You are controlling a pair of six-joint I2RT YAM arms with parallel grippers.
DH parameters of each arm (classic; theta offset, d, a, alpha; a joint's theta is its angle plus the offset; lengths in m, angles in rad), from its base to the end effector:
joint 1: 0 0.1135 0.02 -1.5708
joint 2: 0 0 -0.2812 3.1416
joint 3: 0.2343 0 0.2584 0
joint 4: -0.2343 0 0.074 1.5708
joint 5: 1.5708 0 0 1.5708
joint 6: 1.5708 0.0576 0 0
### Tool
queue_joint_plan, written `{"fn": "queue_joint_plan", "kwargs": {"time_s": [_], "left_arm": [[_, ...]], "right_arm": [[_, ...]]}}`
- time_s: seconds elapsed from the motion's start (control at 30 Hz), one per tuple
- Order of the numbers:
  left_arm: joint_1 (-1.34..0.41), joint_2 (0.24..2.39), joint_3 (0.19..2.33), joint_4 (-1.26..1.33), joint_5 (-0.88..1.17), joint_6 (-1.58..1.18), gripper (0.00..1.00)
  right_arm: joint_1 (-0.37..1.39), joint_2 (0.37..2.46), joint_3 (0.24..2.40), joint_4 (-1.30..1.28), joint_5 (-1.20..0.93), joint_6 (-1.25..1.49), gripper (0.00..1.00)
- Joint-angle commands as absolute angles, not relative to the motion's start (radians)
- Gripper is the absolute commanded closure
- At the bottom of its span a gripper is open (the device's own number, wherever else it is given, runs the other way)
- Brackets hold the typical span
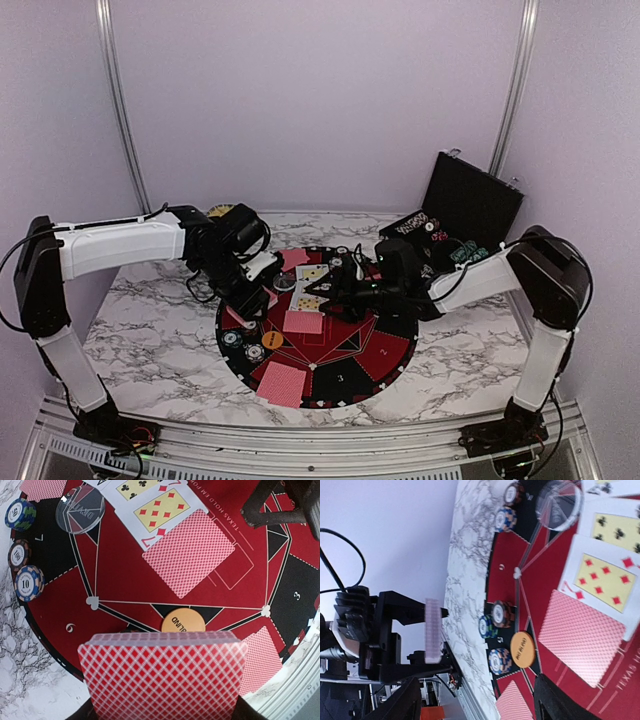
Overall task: Distribute texas hold em gaming equipment
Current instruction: Pick up the poker card from the face-down deck piles.
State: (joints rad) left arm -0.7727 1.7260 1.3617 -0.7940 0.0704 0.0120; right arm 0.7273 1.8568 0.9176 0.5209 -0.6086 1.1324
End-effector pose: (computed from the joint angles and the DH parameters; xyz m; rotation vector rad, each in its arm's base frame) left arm 0.2638 -0.2629 0.2374 1.0774 2.5502 -0.3056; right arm 0.2821 0.2952 0.1666 0.0030 2.4003 1.6666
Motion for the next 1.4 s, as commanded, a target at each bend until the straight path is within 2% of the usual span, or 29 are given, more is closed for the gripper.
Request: {"fn": "queue_joint_plan", "kwargs": {"time_s": [0.0, 0.7, 0.87, 0.97, 1.07, 1.37], "left_arm": [[-0.796, 1.753, 1.418, -0.811, 0.074, 0.017, 0.75], [-0.822, 1.755, 1.439, -0.825, 0.068, 0.014, 0.75], [-0.822, 1.744, 1.436, -0.827, 0.062, 0.017, 0.75], [-0.822, 1.739, 1.432, -0.828, 0.059, 0.017, 0.75], [-0.822, 1.734, 1.425, -0.830, 0.057, 0.017, 0.75], [-0.822, 1.730, 1.416, -0.830, 0.051, 0.019, 0.75]], "right_arm": [[0.756, 1.901, 1.034, 0.512, -0.728, 1.063, 0.25], [0.840, 2.091, 1.230, 0.573, -0.796, 1.163, 0.26], [0.844, 2.117, 1.242, 0.559, -0.795, 1.155, 0.32], [0.844, 2.122, 1.244, 0.542, -0.791, 1.144, 0.40], [0.842, 2.117, 1.241, 0.526, -0.780, 1.128, 0.45], [0.822, 2.080, 1.215, 0.494, -0.750, 1.092, 0.51]]}}
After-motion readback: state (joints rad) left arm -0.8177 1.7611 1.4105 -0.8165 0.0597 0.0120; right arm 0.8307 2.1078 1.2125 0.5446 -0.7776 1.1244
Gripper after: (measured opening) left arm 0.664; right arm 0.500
